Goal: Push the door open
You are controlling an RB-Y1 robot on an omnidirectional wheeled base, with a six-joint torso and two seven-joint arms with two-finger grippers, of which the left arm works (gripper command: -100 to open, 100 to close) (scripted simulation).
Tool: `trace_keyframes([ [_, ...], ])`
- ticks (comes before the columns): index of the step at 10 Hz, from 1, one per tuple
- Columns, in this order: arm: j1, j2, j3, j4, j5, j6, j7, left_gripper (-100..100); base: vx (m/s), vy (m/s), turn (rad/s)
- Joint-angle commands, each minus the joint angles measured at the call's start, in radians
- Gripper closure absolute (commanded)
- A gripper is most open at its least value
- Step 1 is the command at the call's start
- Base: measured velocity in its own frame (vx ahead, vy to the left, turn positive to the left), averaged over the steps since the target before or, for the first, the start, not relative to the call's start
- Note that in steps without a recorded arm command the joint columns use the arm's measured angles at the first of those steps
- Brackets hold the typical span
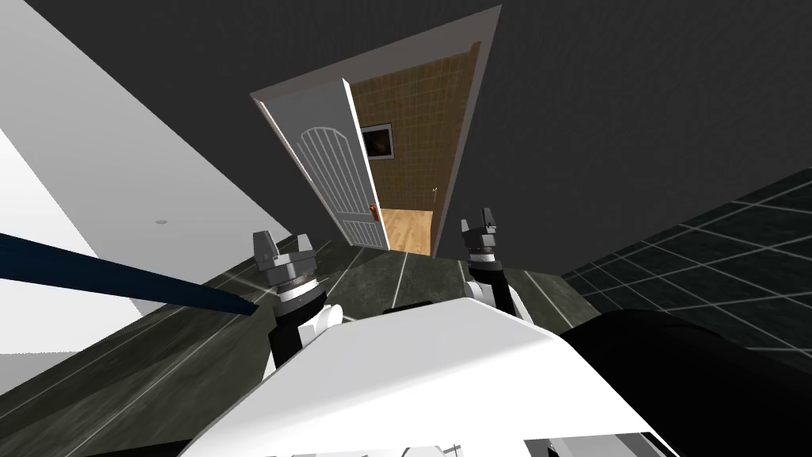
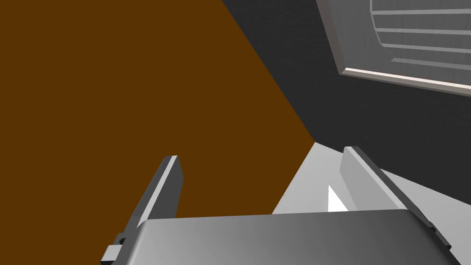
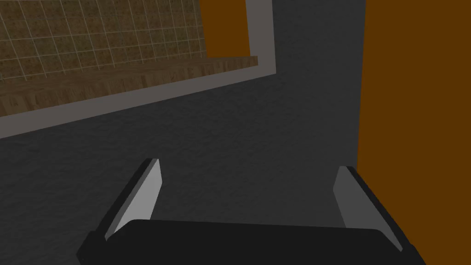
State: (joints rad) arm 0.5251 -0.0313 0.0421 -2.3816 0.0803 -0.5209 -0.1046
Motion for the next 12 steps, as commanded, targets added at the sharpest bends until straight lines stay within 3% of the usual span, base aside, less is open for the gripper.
trace_keyframes([
  [1,-0.018,0.008,-0.004,0.031,-0.002,0.001,0.005,-100,0.057,0.012,-0.01],
  [8,-0.106,0.039,-0.021,0.181,-0.011,0.007,0.027,-100,0.095,0.05,-0.011],
  [12,-0.171,0.056,-0.034,0.292,-0.017,0.011,0.044,-100,0.091,0.051,-0.012],
])
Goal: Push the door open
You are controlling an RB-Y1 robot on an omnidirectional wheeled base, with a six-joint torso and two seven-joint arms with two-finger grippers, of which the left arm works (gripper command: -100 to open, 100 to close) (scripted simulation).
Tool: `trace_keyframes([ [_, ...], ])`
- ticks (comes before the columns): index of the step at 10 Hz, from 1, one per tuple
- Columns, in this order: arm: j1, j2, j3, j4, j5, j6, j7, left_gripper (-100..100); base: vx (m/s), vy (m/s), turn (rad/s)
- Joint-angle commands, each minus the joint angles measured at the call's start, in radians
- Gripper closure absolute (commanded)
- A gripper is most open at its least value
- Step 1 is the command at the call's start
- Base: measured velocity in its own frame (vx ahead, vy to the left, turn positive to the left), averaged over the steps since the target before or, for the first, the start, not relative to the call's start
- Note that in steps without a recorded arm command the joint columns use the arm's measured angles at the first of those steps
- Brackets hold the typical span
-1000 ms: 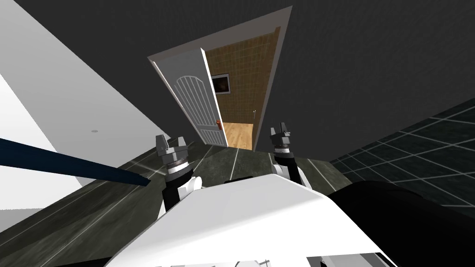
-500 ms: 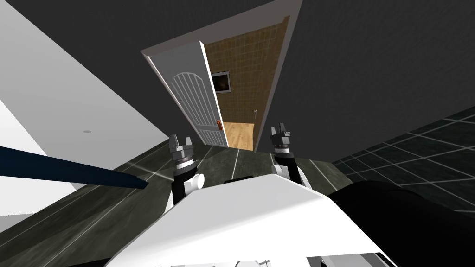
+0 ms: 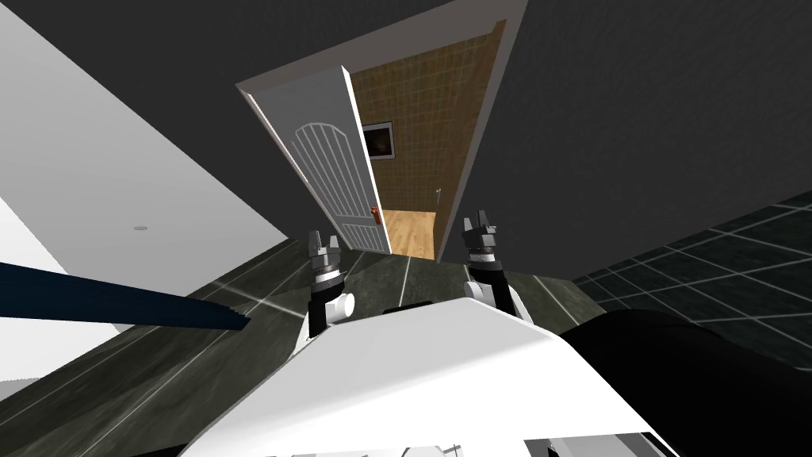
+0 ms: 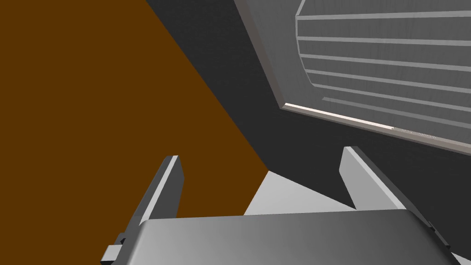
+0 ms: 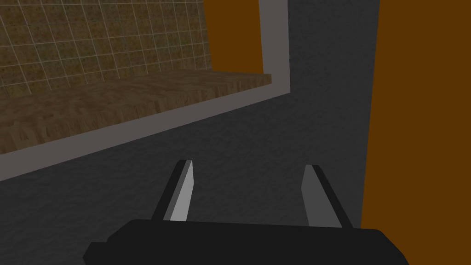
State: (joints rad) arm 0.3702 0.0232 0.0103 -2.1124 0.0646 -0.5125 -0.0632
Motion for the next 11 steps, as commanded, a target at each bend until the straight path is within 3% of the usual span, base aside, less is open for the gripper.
trace_keyframes([
  [1,-0.035,0.005,-0.005,0.05,-0.004,0.004,0.007,-100,0.096,0.057,-0.017],
  [2,-0.053,0.009,-0.009,0.078,-0.006,0.005,0.012,-100,0.101,0.059,-0.016],
  [3,-0.053,0.009,-0.009,0.086,-0.006,0.005,0.012,-100,0.062,0.047,-0.005],
  [5,-0.091,0.017,-0.017,0.15,-0.009,0.007,0.021,-100,0.063,0.05,-0.011],
  [6,-0.091,0.017,-0.017,0.151,-0.009,0.007,0.021,-100,0.059,0.047,-0.009],
  [11,-0.196,0.033,-0.037,0.315,-0.02,0.014,0.048,-100,0.087,0.067,-0.015],
])
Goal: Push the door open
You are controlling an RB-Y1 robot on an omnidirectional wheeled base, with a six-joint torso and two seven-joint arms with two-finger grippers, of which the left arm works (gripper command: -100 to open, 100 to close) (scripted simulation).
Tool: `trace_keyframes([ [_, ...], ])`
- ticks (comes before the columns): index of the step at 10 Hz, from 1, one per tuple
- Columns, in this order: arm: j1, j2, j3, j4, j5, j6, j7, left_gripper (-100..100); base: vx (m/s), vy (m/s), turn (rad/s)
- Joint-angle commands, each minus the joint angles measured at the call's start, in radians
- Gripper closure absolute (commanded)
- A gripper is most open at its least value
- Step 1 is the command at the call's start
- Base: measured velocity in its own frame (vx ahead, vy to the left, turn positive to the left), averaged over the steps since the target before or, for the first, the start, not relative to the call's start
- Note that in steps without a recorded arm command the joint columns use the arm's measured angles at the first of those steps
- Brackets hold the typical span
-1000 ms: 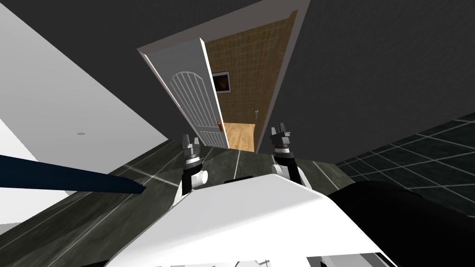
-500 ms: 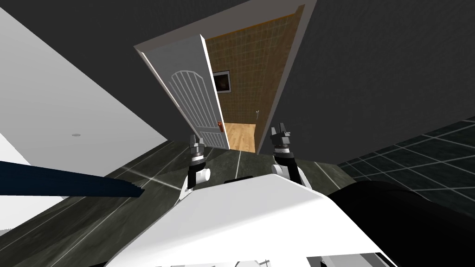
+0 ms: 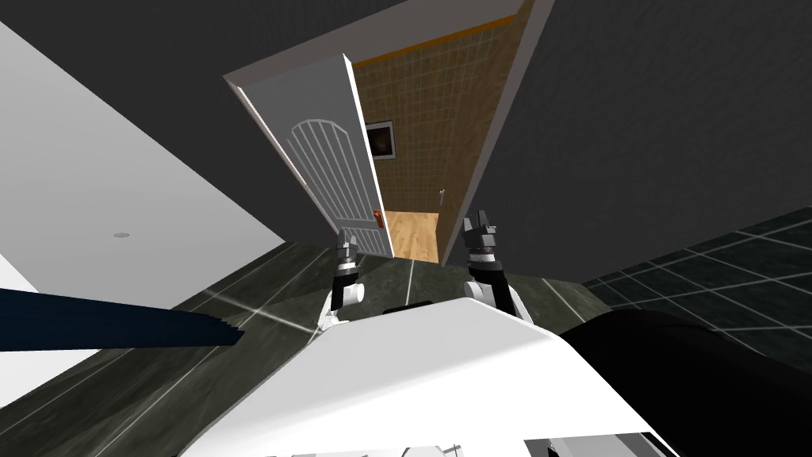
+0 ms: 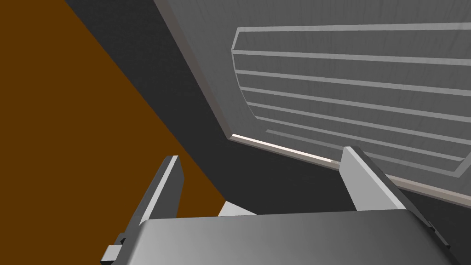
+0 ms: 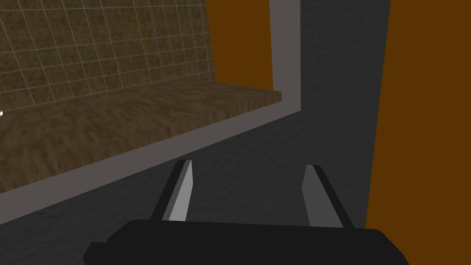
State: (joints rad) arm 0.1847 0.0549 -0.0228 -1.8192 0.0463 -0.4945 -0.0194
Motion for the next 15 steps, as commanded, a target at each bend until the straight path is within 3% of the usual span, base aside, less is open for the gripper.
trace_keyframes([
  [1,-0.011,0.001,-0.004,0.036,-0.002,-0.004,0.004,-100,0.059,0.061,-0.01],
  [3,-0.055,0.006,-0.013,0.103,-0.006,-0.002,0.015,-100,0.073,0.051,-0.012],
  [4,-0.055,0.006,-0.013,0.111,-0.006,-0.002,0.015,-100,0.055,0.039,-0.011],
  [7,-0.122,0.012,-0.026,0.219,-0.013,0.003,0.033,-100,0.06,0.056,-0.015],
  [8,-0.122,0.012,-0.026,0.226,-0.013,0.003,0.033,-100,0.064,0.055,-0.009],
  [15,-0.279,0.017,-0.057,0.48,-0.029,0.012,0.073,-100,0.092,0.077,-0.017],
])
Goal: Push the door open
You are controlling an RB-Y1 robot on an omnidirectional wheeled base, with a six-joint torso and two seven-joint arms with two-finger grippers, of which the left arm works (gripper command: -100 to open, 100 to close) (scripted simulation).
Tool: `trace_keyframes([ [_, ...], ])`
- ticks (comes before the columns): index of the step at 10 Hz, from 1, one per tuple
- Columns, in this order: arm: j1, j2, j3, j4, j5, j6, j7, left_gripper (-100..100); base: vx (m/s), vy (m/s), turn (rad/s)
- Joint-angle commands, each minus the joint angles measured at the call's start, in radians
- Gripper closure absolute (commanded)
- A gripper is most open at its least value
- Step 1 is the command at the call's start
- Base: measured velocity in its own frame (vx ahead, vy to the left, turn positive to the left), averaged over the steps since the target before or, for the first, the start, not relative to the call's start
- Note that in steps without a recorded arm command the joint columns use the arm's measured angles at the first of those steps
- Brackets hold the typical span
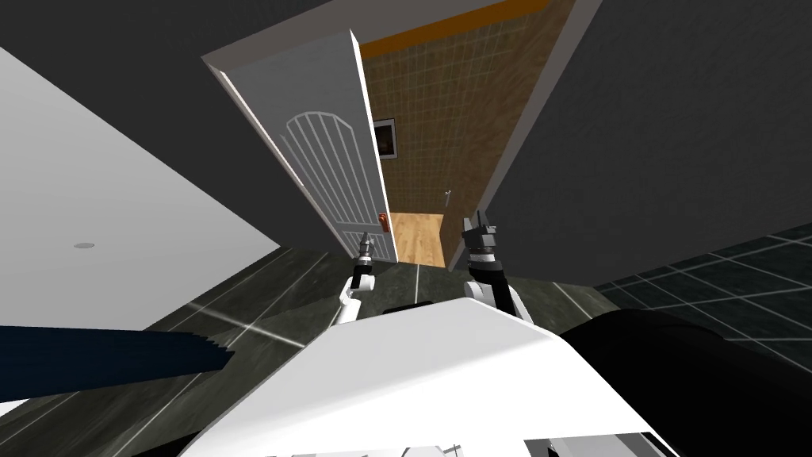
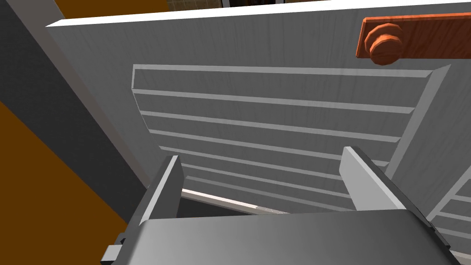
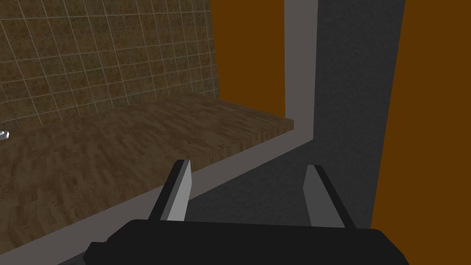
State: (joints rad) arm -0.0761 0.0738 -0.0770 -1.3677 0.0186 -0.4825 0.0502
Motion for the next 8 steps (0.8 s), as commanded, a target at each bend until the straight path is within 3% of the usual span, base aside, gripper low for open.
trace_keyframes([
  [1,-0.018,-0.002,-0.002,0.042,-0.002,0.001,0.003,-100,0.075,0.051,-0.007],
  [2,-0.04,-0.002,-0.007,0.076,-0.004,0.002,0.009,-100,0.047,0.042,-0.008],
  [3,-0.04,-0.002,-0.007,0.079,-0.004,0.002,0.009,-100,0.034,0.033,-0.007],
  [5,-0.083,-0.003,-0.015,0.149,-0.008,0.005,0.02,-100,0.05,0.057,-0.015],
  [6,-0.083,-0.003,-0.015,0.152,-0.008,0.005,0.02,-100,0.047,0.046,-0.01],
  [8,-0.124,-0.005,-0.023,0.217,-0.013,0.007,0.03,-100,0.073,0.056,-0.01],
])
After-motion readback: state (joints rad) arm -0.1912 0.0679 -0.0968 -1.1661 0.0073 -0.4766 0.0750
